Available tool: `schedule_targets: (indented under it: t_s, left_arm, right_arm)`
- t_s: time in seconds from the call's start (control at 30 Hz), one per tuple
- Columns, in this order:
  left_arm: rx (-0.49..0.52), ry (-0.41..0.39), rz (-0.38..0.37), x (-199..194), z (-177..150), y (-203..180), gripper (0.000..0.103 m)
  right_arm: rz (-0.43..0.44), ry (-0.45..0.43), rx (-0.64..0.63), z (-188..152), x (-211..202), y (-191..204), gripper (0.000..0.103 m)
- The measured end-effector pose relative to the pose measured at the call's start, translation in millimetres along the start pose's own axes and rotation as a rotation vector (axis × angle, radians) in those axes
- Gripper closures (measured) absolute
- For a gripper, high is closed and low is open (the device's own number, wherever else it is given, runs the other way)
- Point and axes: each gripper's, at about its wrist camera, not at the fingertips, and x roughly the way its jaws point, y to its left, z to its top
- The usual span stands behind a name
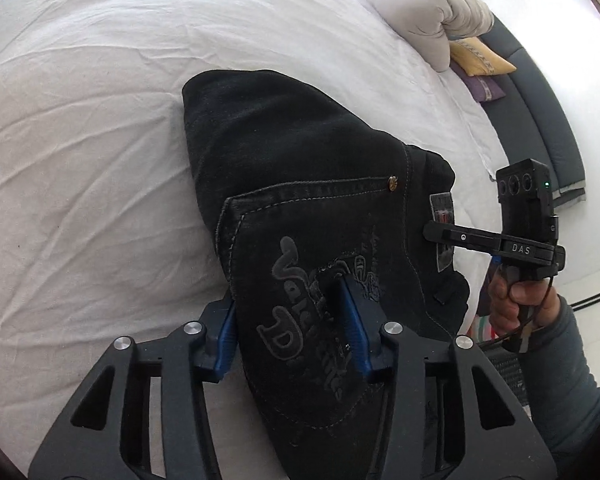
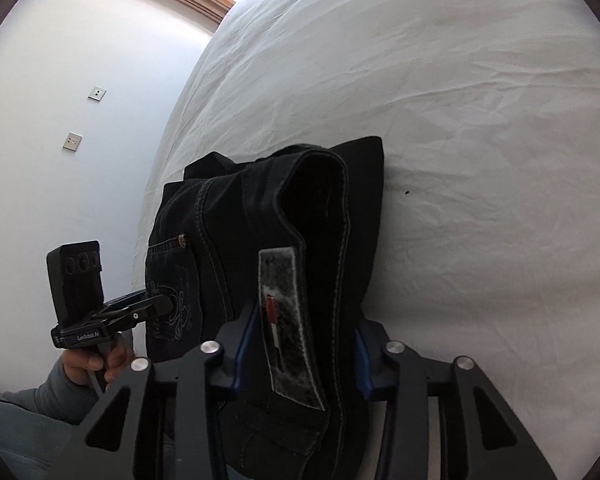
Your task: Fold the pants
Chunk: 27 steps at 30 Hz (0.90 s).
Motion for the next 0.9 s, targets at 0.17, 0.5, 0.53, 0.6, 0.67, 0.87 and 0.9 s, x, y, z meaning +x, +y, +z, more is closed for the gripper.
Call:
schedule_targets:
  t_s: [0.17,0.5,0.53,0.6,0.67,0.87,0.9]
  left_arm:
    - [0.020,-0.020,0.002,-10,4,-19,0.079]
    - [0.061,-0.162,0.047,-74,52,-13,0.082]
    - [0.065,-0.169,0.062,-76,59,-9,0.082]
    - [0.066,-0.174,0.098,-75,75,5,0.082]
    - [0.055,-0.159,0.128,-68,88,22,0.082]
    - [-0.007,-0.109,0.120,-35,103,66,0.076]
    - [-0.008,-0.113,0.117,-33,104,66,0.071]
  right_arm:
    - [-0.086,-0.035,-0.075,-3,-14,29,0.078]
    - [-0.081,-0.135,-0.214,40,-29,96,0.080]
    - [-0.076,-0.139,-0.211,49,-25,98,0.080]
    - [-0.065,-0.146,-0.202,69,-12,100,0.079]
    - [-0.065,-0.135,-0.198,86,6,101,0.080]
    - [-0.074,-0.089,-0.113,117,59,86,0.079]
    - [-0.063,-0.089,-0.094,117,61,79,0.079]
